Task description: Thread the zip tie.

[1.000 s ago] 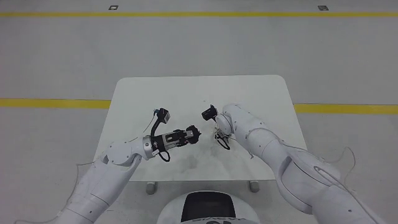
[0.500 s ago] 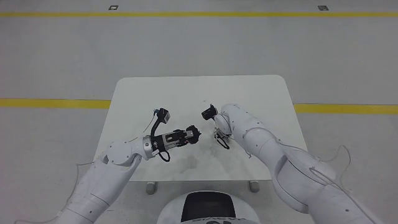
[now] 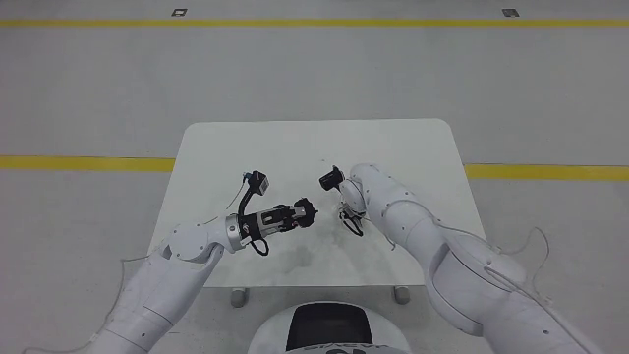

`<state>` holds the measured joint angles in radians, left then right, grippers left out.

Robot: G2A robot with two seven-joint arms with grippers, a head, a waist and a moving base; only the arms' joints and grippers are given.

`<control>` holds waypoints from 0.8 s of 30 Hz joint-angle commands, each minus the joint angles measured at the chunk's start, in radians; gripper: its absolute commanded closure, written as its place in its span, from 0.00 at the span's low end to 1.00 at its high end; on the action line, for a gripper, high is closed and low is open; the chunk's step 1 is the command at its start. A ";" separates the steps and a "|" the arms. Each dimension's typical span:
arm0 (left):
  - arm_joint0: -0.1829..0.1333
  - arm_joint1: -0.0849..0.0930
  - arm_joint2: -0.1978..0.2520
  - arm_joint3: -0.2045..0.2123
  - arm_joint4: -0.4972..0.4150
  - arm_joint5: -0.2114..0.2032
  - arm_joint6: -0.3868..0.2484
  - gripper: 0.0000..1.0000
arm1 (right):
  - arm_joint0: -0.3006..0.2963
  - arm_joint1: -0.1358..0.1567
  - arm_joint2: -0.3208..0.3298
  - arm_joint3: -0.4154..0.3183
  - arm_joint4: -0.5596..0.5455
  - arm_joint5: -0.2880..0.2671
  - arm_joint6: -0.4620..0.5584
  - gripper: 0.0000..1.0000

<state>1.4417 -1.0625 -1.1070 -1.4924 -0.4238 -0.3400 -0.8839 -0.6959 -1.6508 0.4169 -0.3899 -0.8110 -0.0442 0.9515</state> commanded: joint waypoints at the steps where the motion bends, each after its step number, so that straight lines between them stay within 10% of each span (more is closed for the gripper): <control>1: 0.000 0.000 0.000 0.000 0.000 0.000 0.000 1.00 | 0.002 -0.003 0.001 0.003 -0.004 0.000 0.001 1.00; 15: 0.000 0.000 0.000 0.000 0.000 0.000 0.000 1.00 | 0.007 -0.001 0.022 -0.051 -0.028 -0.026 0.029 1.00; 24: 0.000 0.000 0.000 0.000 0.000 0.000 0.000 1.00 | -0.003 0.055 0.081 -0.175 -0.037 -0.043 0.064 1.00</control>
<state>1.4417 -1.0625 -1.1070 -1.4924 -0.4238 -0.3400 -0.8839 -0.6960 -1.6072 0.4876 -0.5418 -0.8446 -0.0897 1.0105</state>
